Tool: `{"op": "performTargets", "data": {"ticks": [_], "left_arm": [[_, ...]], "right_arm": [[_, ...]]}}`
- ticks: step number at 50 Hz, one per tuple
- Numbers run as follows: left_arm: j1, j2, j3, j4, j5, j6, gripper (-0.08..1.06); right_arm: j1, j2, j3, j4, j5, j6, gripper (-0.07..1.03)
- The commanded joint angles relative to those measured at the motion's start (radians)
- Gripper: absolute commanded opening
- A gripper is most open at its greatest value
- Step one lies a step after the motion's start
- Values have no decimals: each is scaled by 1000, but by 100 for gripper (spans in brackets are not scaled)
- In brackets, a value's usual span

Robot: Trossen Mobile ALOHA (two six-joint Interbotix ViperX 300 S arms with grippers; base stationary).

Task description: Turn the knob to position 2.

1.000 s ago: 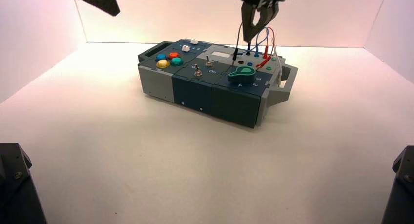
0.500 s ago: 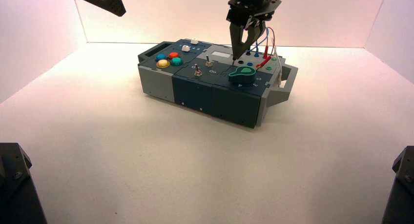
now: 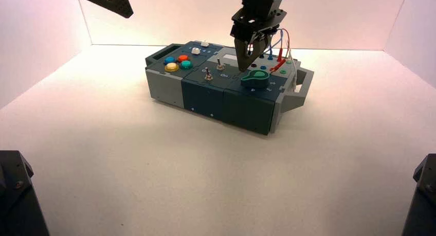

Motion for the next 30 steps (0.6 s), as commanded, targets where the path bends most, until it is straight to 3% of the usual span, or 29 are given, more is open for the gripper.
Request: {"op": "performTargets", "data": {"ticks": [1,30], "left_arm": [[-5,2,-14,-3,-11,8,-3],[-5,17,-21,-3,-23,8,-3]], "right_arm": [[6,-14,-18,2,-9,-11,-2],[18,-12,-14,3,41,-11,-2]]}}
